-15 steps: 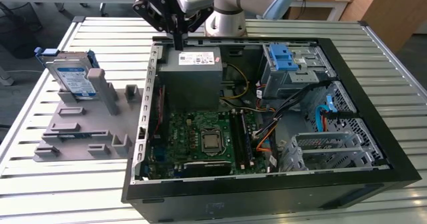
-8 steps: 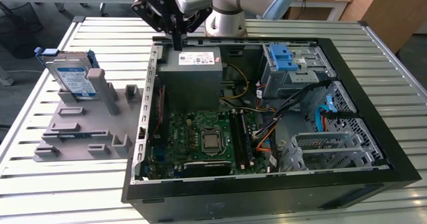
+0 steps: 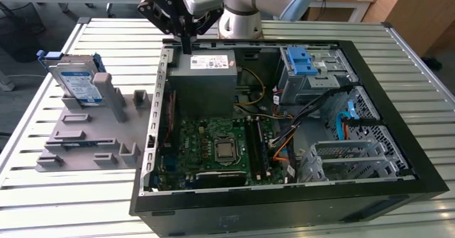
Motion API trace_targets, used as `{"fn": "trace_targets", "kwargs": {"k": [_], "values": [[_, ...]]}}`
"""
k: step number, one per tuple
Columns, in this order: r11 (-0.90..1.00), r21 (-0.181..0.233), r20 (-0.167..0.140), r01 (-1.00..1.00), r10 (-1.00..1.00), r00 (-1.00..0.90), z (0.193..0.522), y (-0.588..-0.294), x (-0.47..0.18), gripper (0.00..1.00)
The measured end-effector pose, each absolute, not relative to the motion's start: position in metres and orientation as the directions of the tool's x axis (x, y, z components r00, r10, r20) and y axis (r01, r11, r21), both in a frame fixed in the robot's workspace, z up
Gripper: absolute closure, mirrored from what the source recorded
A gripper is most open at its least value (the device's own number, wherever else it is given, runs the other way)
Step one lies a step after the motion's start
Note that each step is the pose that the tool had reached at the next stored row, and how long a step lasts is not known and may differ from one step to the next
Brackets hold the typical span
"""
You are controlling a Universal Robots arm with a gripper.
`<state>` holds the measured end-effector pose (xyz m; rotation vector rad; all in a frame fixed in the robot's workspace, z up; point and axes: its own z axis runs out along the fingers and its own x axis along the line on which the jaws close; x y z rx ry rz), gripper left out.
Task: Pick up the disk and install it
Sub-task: 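Reach for the disk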
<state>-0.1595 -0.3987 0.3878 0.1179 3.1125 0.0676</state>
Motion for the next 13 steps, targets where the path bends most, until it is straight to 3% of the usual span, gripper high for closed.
{"fn": "trace_targets", "kwargs": {"k": [13], "values": [[0.996, 0.044, -0.024, 0.075, 0.076, -0.997, 0.386, -0.396, -0.171, 0.89]]}}
